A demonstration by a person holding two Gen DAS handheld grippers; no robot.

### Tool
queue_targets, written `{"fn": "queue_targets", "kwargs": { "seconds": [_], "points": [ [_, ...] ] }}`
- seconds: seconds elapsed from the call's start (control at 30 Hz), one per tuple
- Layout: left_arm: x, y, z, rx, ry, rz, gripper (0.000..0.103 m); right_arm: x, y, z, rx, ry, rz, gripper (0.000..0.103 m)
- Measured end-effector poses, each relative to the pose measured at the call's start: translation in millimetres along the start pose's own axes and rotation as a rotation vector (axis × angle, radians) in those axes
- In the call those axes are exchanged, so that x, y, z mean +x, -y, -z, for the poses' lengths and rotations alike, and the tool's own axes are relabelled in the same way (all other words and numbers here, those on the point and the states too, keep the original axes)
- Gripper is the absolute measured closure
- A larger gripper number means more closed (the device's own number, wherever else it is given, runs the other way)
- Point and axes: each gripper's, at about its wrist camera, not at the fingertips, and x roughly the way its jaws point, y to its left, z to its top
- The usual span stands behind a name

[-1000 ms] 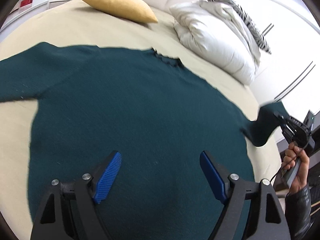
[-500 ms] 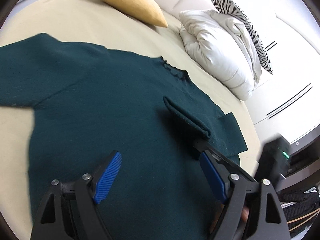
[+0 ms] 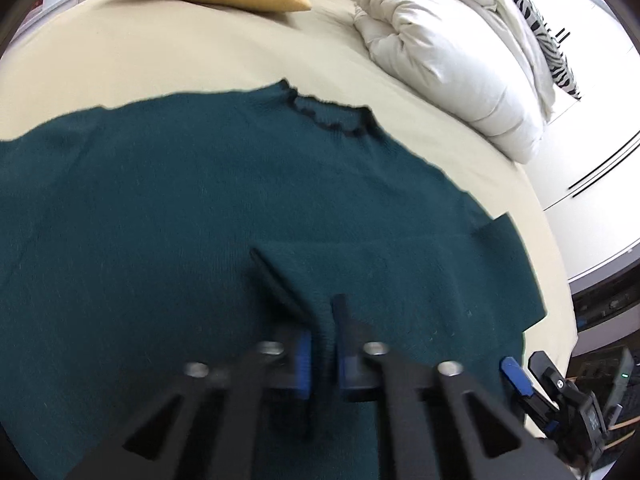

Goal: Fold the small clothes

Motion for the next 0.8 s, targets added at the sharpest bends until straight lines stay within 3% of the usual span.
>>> {"fn": "queue_targets", "kwargs": {
  "seconds": [0.2,0.4,0.47,0.57,0.7,0.8],
  "points": [
    [-50,-10,-34,0.022,0.194,0.016,0.095,-14,29,-15,0.086,0.034,-0.007,0.037],
    [-13,-36,-31,0.039,0.105,-0.064,0.094,-15,37,-35,0.11,0.051,0.051,0.037],
    [-3,-52,-26,-0.013,0.081,-0.046,0.092,-6,29,-52,0.096,0.095,0.09,0.037],
    [0,-58,-23,-0.015,0.091,-0.028,0.091,-6,33,-77,0.081,0.13,0.157,0.037],
    [-1,-60,-23,-0.01,0.104,-0.02,0.09,30,35,-108,0.044,0.049,0.209,0.039],
    [-4,-56,-27,0.01,0.127,-0.021,0.093,65,35,-121,-0.027,-0.024,0.279,0.056]
  ]
}}
